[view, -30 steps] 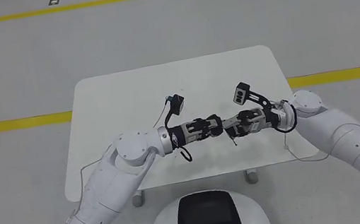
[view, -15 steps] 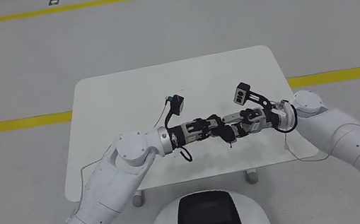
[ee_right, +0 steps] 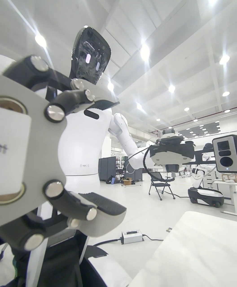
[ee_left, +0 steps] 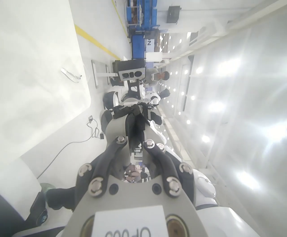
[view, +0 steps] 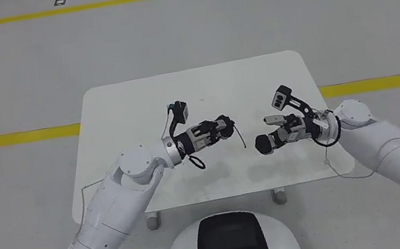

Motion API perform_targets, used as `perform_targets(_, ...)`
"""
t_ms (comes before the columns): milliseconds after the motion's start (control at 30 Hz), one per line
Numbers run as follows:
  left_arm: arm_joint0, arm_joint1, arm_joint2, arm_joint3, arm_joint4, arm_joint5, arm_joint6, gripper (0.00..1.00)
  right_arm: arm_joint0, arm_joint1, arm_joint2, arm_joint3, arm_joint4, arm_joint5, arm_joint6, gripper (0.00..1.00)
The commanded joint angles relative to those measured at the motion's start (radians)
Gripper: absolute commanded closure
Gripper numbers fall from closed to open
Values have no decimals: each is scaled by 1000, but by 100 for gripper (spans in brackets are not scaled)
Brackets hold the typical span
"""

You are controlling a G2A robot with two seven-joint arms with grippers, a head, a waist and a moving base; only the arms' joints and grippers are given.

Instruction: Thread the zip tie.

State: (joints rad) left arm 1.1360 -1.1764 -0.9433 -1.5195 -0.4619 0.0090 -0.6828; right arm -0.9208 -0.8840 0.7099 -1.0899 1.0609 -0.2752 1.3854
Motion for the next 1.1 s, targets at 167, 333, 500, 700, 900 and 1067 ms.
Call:
perform_targets(167, 1, 0, 0, 0, 2, -1, 6, 100, 0, 0, 0, 0, 0, 1, 0, 0)
perform_targets(333, 24, -11, -4, 7, -111, -21, 75, 100, -32, -5, 54, -54, -45, -65, -96, 0)
perform_targets(500, 27, -23, -5, 27, -192, -19, 178, 100, -94, -20, 159, -147, -222, -65, -238, 0)
perform_targets(700, 22, -38, -4, 51, -288, -25, 232, 100, -192, -64, 298, -232, -374, -65, -355, 0)
perform_targets(900, 22, -38, -4, 51, -288, -25, 232, 100, -192, -64, 298, -232, -374, -65, -355, 0)
perform_targets(1067, 41, -46, -4, 44, -354, -29, 285, 100, -198, -67, 306, -241, -412, -65, -429, 0)
